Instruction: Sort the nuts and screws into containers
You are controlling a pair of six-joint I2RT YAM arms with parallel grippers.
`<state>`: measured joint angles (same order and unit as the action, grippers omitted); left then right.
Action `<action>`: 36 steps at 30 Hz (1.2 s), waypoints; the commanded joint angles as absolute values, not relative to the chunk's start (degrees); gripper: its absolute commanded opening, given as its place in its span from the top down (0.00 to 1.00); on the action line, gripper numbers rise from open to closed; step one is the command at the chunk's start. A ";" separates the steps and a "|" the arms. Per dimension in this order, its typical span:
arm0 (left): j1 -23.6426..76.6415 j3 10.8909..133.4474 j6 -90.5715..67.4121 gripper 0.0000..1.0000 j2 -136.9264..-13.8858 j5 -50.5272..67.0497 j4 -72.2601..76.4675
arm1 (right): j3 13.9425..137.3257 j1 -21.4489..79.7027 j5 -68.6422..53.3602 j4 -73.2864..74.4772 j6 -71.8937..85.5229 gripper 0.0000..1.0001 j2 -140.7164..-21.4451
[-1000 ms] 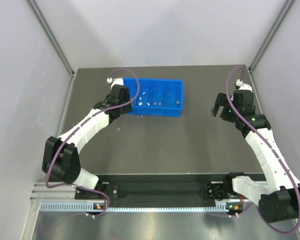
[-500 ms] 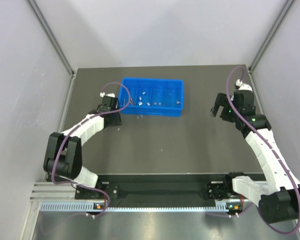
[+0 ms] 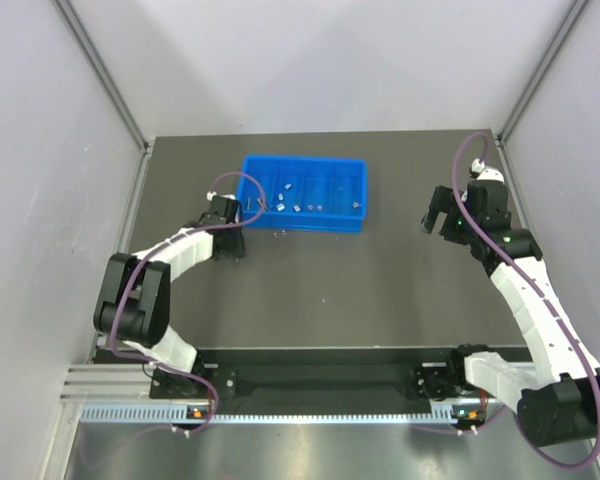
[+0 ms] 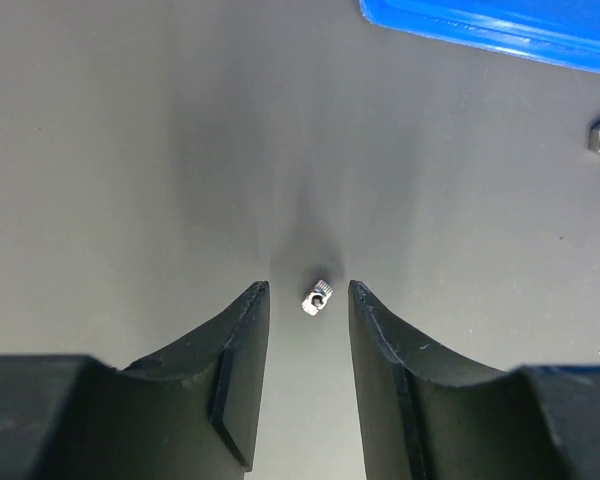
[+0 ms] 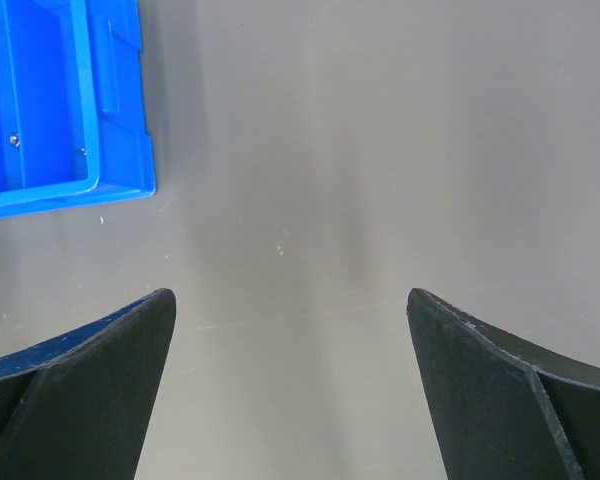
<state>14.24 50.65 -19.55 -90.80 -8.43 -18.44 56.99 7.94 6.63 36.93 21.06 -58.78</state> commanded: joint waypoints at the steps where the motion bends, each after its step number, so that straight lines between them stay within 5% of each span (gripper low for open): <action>1: 14.06 51.24 -20.03 0.58 -92.45 -8.87 -18.01 | 58.10 7.21 7.73 35.68 20.92 0.00 -59.24; 7: 14.06 52.29 -19.86 0.60 -93.96 -8.26 -19.07 | 57.83 7.21 7.56 35.86 20.83 0.00 -59.15; 12: 14.24 52.65 -19.86 0.73 -94.57 -8.44 -20.56 | 57.74 7.12 7.82 35.86 21.01 0.00 -58.71; 23: 16.70 52.47 -23.55 0.72 -95.18 -8.35 -22.41 | 58.01 7.21 7.12 35.59 21.01 0.00 -59.24; 36: 18.19 53.00 -24.96 0.99 -95.63 -10.46 -22.94 | 58.10 7.21 7.47 35.42 21.18 0.00 -59.15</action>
<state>16.97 53.06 -23.59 -94.56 -10.09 -20.56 56.99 7.94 6.92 36.93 21.08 -59.37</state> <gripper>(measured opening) 0.101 0.996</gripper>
